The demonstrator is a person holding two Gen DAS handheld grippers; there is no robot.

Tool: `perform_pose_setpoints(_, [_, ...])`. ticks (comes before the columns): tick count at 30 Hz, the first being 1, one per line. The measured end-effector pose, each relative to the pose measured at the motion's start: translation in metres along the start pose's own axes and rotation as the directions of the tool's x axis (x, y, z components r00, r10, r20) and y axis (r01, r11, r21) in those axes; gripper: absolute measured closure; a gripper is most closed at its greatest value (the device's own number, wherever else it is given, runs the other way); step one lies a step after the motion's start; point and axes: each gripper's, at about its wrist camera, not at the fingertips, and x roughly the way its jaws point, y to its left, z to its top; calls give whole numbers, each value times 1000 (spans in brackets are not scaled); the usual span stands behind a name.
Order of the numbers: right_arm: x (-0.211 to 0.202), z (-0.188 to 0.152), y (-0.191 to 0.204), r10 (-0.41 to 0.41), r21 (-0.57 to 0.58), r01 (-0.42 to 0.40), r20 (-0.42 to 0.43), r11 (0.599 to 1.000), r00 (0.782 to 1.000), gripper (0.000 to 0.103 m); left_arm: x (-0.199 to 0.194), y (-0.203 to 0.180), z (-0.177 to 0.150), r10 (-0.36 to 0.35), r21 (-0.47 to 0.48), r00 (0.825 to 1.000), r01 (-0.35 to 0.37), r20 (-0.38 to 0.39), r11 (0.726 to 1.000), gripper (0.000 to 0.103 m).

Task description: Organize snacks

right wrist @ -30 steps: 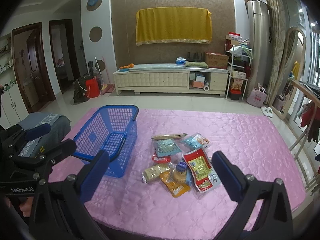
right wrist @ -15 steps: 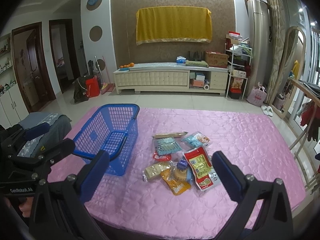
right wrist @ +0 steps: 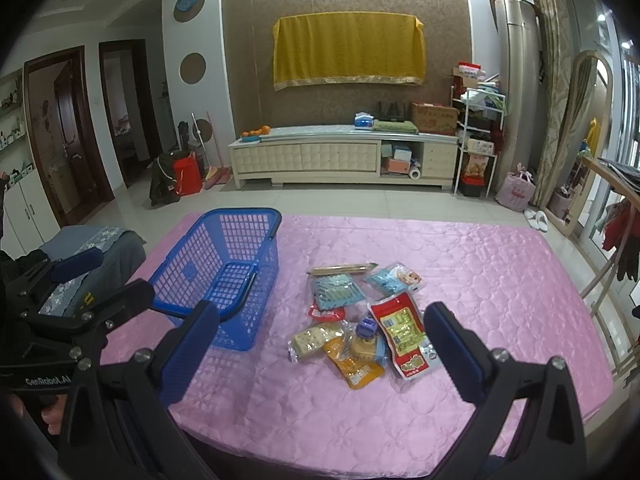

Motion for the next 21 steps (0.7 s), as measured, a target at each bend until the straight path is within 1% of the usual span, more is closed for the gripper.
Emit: perform_pose_setpoints(21, [1,-1,1,10,-5,-10,-15,1000,1000,0,-2,0,1,-1,0,1000,1,-13,1000,0])
